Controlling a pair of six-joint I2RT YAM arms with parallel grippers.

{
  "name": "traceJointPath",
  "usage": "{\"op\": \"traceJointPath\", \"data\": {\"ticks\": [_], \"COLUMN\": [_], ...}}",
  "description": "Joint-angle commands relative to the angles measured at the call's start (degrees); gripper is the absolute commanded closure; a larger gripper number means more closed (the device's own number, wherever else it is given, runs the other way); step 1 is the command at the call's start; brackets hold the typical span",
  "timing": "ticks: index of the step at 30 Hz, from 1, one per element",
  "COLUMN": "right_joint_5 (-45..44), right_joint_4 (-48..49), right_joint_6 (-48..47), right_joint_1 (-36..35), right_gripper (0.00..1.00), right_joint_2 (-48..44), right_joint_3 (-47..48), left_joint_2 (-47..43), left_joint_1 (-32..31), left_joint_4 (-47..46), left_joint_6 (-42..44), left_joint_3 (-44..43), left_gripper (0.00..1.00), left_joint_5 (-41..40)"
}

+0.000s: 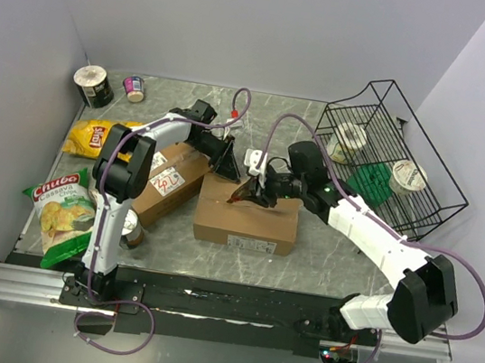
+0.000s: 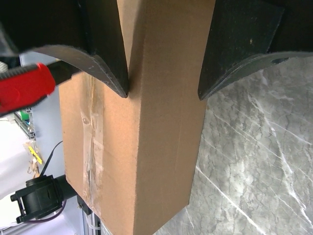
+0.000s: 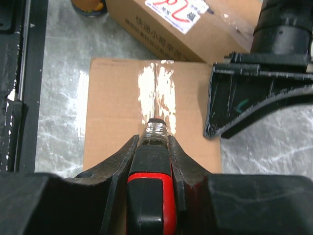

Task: Unpack the express box
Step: Cut the express box at the center of the board.

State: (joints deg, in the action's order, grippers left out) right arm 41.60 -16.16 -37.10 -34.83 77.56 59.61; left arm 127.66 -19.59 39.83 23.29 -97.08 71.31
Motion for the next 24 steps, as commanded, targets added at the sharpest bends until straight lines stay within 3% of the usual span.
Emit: {"op": "traceJointPath", "data": {"ticks": [1,24], "right_joint_5": [-2.05,-1.97], "right_joint_4": [-2.64,-11.34], "right_joint_6": [0.36,-1.22], "right_joint_1": [1.25,6.61], "right_gripper": [1.00,1.00], "right_joint_2": [-3.03,-7.86], "right_joint_3": [-0.99,-3.10], "left_joint_2": [3.56,4.71], "left_joint_1": [0.52,-0.09], "left_joint_4": [1.03,2.00], "left_joint_6": [6.07,6.86], "left_joint_3": [-0.04,-0.66], "left_gripper": [0.37,0.43], "left_joint_5": [-7.67,-7.59]}}
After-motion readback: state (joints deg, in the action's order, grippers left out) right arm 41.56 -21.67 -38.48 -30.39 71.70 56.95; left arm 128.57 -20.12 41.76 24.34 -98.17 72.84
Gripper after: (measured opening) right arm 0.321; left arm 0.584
